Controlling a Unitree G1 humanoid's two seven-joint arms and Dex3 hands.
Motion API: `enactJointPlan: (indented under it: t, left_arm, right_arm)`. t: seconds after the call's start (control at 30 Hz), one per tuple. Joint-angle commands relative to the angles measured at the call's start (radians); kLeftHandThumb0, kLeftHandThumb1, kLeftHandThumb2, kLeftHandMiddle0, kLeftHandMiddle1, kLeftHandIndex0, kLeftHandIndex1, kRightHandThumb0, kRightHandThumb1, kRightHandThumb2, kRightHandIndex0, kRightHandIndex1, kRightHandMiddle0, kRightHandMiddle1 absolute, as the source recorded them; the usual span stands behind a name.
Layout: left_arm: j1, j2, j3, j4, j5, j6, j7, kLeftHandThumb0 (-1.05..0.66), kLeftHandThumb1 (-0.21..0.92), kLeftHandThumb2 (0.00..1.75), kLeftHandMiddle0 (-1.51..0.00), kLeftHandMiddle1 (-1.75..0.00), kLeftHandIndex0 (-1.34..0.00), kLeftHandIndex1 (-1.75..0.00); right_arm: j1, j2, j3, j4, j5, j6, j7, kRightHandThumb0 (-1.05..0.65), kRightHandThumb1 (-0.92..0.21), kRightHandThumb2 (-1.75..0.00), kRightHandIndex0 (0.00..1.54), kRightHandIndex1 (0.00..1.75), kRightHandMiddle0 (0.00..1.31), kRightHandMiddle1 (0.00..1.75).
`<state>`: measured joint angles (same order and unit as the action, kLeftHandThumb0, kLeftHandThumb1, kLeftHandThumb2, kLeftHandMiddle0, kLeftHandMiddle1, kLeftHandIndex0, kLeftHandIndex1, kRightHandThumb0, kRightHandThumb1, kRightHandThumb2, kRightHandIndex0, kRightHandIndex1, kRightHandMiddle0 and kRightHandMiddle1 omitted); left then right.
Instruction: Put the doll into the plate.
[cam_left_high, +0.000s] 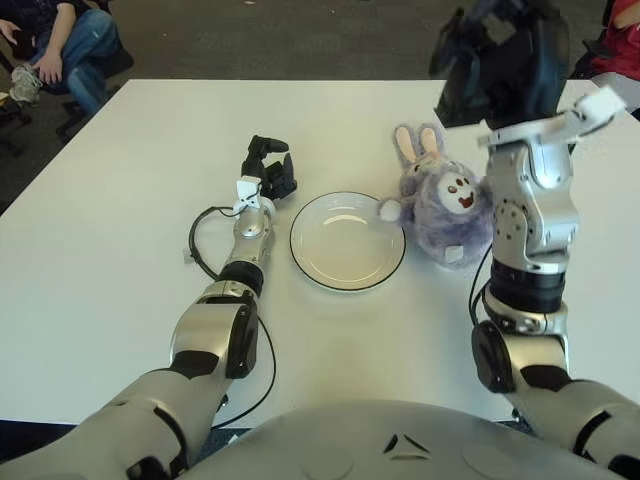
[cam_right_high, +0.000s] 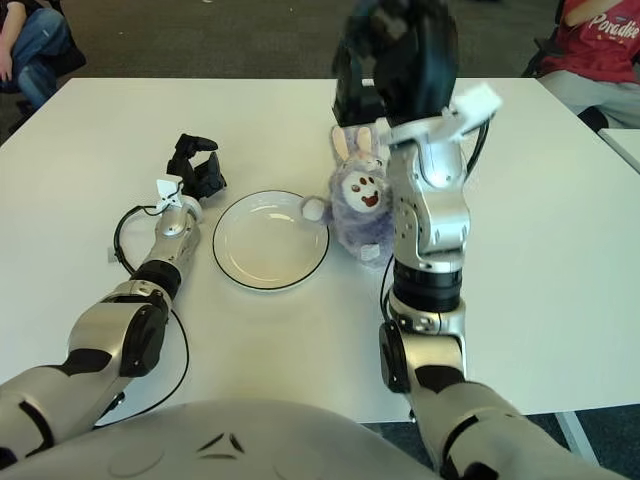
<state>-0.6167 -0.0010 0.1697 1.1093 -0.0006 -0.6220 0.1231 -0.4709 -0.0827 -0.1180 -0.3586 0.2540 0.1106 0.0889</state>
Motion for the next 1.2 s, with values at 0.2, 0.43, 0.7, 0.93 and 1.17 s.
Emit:
enactJointPlan:
  t: [0.2, 0.43, 0.7, 0.93, 1.17]
  left_arm:
    - [0.122, -0.002, -0.007, 0.062, 0.002, 0.01, -0.015, -0.39, 0.66, 0.88, -0.94, -1.75, -0.36, -1.75]
    - [0.125, -0.001, -0.009, 0.059, -0.003, 0.004, -0.038, -0.38, 0.68, 0.85, -0.92, -1.75, -0.34, -1.75]
    - [0.124, 0.002, -0.005, 0.06, -0.009, 0.005, -0.047, -0.38, 0.7, 0.83, -0.92, -1.75, -0.33, -1.75]
    - [0.123, 0.006, 0.0, 0.06, -0.018, 0.005, -0.062, -0.38, 0.7, 0.83, -0.95, -1.75, -0.33, -1.75]
    - [0.119, 0.013, 0.0, 0.062, -0.016, 0.013, -0.062, -0.38, 0.69, 0.85, -0.96, -1.75, -0.34, -1.75]
  right_arm:
    - [0.044, -0.052, 0.005, -0.034, -0.105, -0.045, -0.008, 0.0, 0.01, -1.64, 0.89, 1.6, 0.65, 1.75]
    - [0.062, -0.11, 0.044, -0.016, -0.402, -0.139, -0.113, 0.0, 0.05, -1.68, 0.9, 1.61, 0.69, 1.75]
    - [0.109, -0.154, 0.046, -0.028, -0.526, -0.166, -0.125, -0.01, 0.01, -1.64, 0.87, 1.62, 0.66, 1.75]
    - [0.138, -0.151, 0.048, -0.052, -0.663, -0.162, -0.187, -0.01, -0.03, -1.62, 0.83, 1.66, 0.62, 1.75]
    - [0.187, -0.123, 0.043, -0.099, -0.7, -0.153, -0.218, -0.01, -0.06, -1.6, 0.79, 1.73, 0.6, 1.71]
